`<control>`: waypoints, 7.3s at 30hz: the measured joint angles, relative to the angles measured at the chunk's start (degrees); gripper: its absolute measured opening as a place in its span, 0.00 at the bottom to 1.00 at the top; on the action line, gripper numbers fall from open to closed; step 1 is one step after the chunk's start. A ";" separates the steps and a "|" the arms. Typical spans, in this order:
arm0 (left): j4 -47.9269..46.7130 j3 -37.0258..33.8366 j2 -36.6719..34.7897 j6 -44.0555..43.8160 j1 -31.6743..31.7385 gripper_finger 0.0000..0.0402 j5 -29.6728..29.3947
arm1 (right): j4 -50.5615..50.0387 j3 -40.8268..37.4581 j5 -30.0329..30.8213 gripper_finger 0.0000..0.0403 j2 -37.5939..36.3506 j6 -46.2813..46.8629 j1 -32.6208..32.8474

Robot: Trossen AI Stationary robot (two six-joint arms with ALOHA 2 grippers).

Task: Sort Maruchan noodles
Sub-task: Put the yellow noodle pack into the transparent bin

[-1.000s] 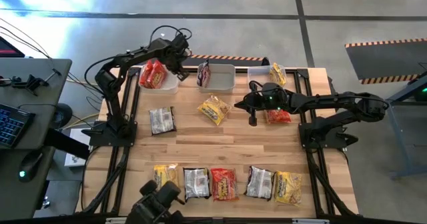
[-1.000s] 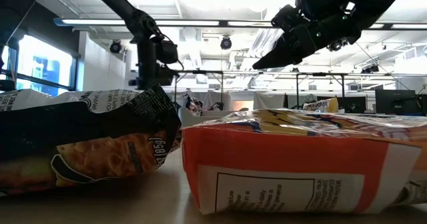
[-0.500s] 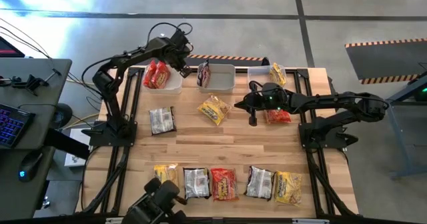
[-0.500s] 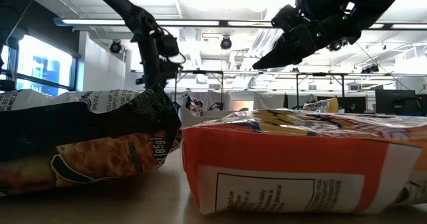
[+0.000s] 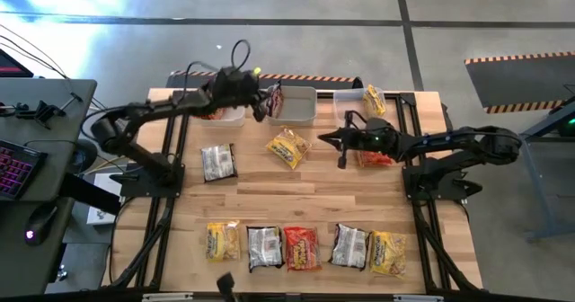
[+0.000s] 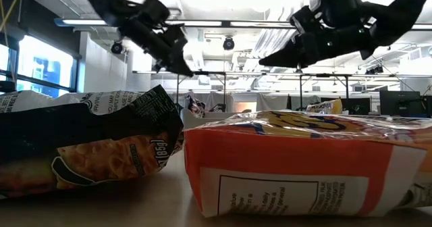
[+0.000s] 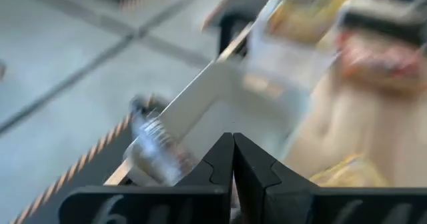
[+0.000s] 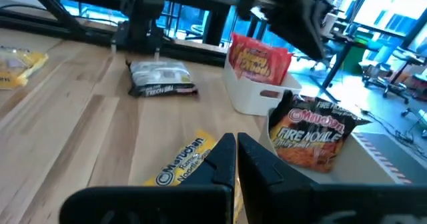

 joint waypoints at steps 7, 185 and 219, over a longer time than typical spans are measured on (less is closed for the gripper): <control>36.40 -17.40 -3.12 -3.04 -6.53 0.00 1.47 | -10.52 0.66 0.07 0.00 -2.96 5.92 0.00; 23.80 -5.45 21.23 -14.32 -25.29 0.18 6.99 | -55.38 25.09 16.46 0.36 14.96 35.93 19.81; 14.94 2.16 21.69 -2.06 -24.59 0.43 8.93 | -28.44 14.46 8.77 0.01 20.26 40.82 20.76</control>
